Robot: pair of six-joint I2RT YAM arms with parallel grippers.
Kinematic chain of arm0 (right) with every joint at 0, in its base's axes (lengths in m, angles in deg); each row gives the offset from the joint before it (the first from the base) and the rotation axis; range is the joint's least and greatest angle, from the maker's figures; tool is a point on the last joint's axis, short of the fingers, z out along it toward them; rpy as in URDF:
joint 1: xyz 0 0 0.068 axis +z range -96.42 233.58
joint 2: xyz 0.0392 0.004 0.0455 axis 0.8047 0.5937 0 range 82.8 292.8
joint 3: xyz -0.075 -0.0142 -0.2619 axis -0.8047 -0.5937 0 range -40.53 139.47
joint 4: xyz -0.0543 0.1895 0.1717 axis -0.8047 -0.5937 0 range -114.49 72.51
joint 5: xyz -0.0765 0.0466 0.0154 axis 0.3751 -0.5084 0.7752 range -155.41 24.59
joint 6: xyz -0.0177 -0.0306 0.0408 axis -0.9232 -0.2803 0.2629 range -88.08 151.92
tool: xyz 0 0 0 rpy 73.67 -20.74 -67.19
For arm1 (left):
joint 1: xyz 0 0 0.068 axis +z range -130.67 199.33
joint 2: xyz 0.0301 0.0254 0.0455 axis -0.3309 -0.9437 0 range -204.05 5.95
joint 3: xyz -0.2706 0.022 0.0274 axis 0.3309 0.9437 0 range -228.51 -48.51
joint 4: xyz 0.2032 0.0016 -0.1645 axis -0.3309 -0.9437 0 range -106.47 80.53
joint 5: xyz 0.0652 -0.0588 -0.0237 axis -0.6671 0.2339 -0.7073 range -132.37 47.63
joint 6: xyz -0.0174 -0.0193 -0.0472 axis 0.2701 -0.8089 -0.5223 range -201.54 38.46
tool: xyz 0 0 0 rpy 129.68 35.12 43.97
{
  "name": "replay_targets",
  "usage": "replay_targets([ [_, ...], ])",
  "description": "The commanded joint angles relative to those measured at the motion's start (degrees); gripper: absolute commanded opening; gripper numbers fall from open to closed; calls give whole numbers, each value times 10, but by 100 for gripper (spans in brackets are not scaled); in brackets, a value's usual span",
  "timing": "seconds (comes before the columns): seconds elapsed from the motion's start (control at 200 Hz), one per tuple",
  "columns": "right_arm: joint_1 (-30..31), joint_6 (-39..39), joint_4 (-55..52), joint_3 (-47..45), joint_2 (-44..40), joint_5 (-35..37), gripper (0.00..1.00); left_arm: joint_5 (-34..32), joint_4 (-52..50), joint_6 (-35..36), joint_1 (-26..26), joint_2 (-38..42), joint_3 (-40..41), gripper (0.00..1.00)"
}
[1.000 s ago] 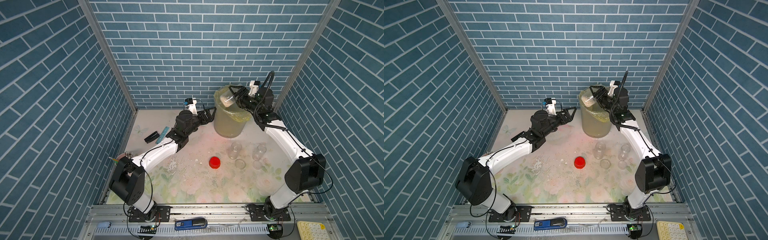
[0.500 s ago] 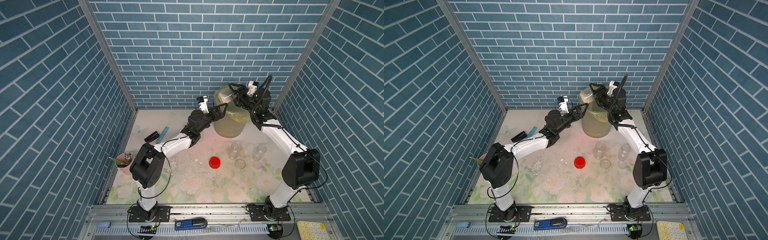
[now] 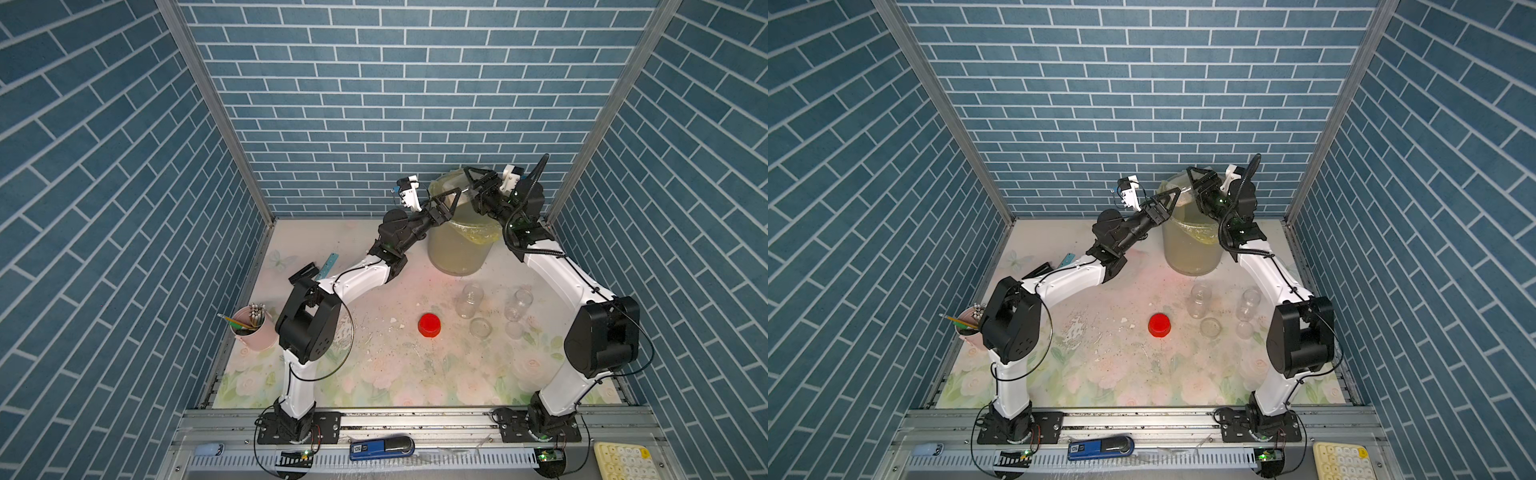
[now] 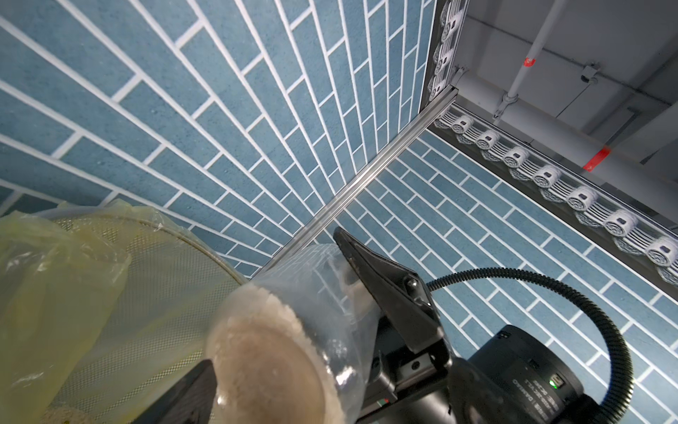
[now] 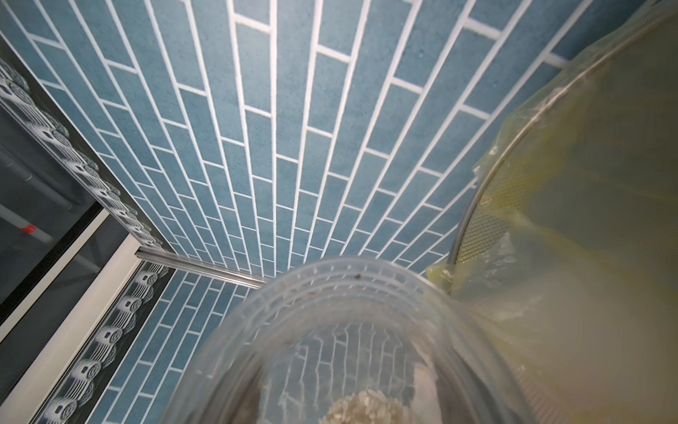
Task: Empty moldy rice from jars
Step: Pour the moldy rice from the jar into the trash bin.
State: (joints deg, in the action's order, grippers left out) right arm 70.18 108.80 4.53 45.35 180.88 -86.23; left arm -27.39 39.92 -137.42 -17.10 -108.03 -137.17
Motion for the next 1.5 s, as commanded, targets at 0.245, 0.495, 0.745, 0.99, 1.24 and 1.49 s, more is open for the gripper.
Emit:
replay_targets([
  [0.245,10,73,81,16,26,-32,31,15,-14,6,18,-3,-6,100],
  [0.495,12,88,102,-5,18,-32,30,16,20,-1,20,-26,-26,100],
  [0.745,14,94,110,-16,20,-28,30,21,71,-18,14,-37,-20,100],
  [0.99,16,95,113,-9,32,-31,30,40,34,-9,7,-41,-45,100],
  [1.24,21,94,116,-8,33,-28,30,42,18,-3,-1,-41,-51,100],
  [1.49,23,96,124,-24,28,-29,29,37,20,-8,-4,-43,-53,99],
])
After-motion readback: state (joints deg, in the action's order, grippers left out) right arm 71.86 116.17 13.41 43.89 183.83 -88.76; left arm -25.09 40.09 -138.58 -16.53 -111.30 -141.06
